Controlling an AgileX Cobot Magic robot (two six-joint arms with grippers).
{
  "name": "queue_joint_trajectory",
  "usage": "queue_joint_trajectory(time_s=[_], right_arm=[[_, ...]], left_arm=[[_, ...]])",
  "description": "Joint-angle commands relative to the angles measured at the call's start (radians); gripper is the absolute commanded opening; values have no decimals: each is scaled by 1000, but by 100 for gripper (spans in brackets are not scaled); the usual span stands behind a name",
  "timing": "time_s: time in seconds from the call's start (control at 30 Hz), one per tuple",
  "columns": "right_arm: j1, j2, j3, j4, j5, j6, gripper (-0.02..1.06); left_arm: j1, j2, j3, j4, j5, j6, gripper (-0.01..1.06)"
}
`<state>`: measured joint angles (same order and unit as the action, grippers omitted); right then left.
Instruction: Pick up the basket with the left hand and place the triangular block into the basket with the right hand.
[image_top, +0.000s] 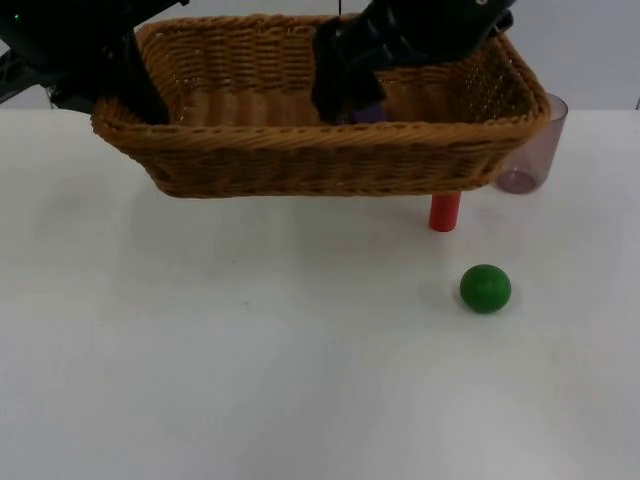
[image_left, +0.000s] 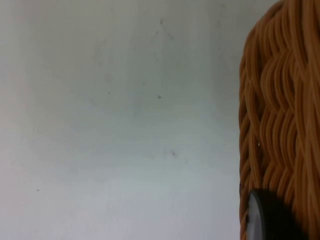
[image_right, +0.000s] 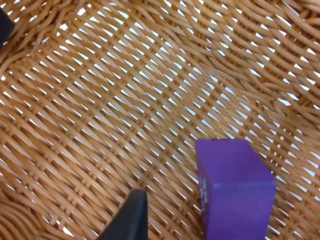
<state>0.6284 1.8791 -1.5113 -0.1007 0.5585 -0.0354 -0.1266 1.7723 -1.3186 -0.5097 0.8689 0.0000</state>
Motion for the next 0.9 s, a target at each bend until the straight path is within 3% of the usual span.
queue_joint_trajectory(time_s=[0.0,0.4,0.53,0.63,0.67,0.77,0.87], right_arm=[[-5,-4,-7,-5,-8,-14,104],[-9,-229,-7,-45,55,-2,104],[-67,-366,-7,-114,61,88,104],[-187,-478,-7,-198,70,221,104],[-187,-478,-7,-198,70,221,104],[-358,-568,-5,-238,131,255,104],[-463,-603,4,-238,165,253,104]], left_arm=[[-5,-17,-1,-39,-14,-8,1],[-5,-17,-1,-39,-16,-8,1],[-5,-17,-1,-39,-15,-6,1],[-5,-17,-1,-37,-15,-6,1],[-5,-17,-1,-37,-15,-6,1],[-5,-17,-1,-37,-15,-6,1],[-5,-17,-1,-37,-15,6,1]])
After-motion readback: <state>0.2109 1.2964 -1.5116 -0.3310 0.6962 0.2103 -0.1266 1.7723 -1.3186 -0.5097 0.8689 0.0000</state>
